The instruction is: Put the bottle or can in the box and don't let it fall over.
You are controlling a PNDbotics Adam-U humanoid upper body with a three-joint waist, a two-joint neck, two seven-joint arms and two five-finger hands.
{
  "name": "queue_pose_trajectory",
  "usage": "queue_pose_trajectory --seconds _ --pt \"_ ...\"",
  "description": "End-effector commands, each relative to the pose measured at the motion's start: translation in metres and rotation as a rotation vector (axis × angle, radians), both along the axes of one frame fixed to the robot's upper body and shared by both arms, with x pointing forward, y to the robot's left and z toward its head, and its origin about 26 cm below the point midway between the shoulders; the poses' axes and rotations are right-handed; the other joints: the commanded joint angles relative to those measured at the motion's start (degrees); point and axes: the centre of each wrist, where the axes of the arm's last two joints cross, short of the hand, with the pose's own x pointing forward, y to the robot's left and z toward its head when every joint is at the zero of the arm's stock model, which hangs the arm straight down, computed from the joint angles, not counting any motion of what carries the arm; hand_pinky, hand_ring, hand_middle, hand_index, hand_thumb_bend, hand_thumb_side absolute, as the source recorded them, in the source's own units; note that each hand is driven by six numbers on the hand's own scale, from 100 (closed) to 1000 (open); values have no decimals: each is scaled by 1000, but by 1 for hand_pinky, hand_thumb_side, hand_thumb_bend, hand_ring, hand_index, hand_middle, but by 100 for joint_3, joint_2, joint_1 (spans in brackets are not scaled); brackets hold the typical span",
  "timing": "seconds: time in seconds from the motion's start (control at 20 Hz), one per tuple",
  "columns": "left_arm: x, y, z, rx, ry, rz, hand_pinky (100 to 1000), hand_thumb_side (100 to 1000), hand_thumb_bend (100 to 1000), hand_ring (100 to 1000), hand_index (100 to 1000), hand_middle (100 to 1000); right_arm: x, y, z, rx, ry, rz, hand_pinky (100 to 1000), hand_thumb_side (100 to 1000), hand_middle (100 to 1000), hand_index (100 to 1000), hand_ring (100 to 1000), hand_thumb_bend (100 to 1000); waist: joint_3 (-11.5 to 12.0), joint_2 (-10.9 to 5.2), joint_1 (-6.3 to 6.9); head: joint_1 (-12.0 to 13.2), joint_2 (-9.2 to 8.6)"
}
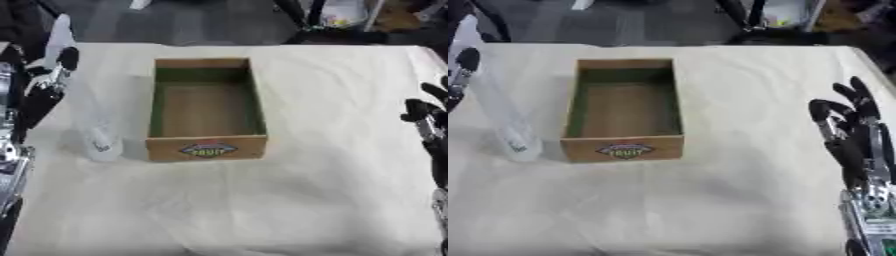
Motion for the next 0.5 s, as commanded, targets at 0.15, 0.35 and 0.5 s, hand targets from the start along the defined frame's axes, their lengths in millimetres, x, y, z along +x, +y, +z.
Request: queue_pose_trajectory --seconds 0.15,0.35,0.5 --pt "8 1 11 31 -15 -20 775 637 545 838 867 762 1 -2 7 -16 -20 6 675 566 867 1000 768 631 -29 -86 1 1 -64" --pt "12 0 12 39 -10 -27 774 638 541 837 867 761 1 -2 6 -15 -17 7 675 566 866 1000 767 631 -44 -86 0 5 -61" --pt "15 -1 14 42 -11 -28 774 640 540 836 867 761 1 -2 6 -14 -17 8 675 565 866 1000 767 631 -52 -85 1 6 -56"
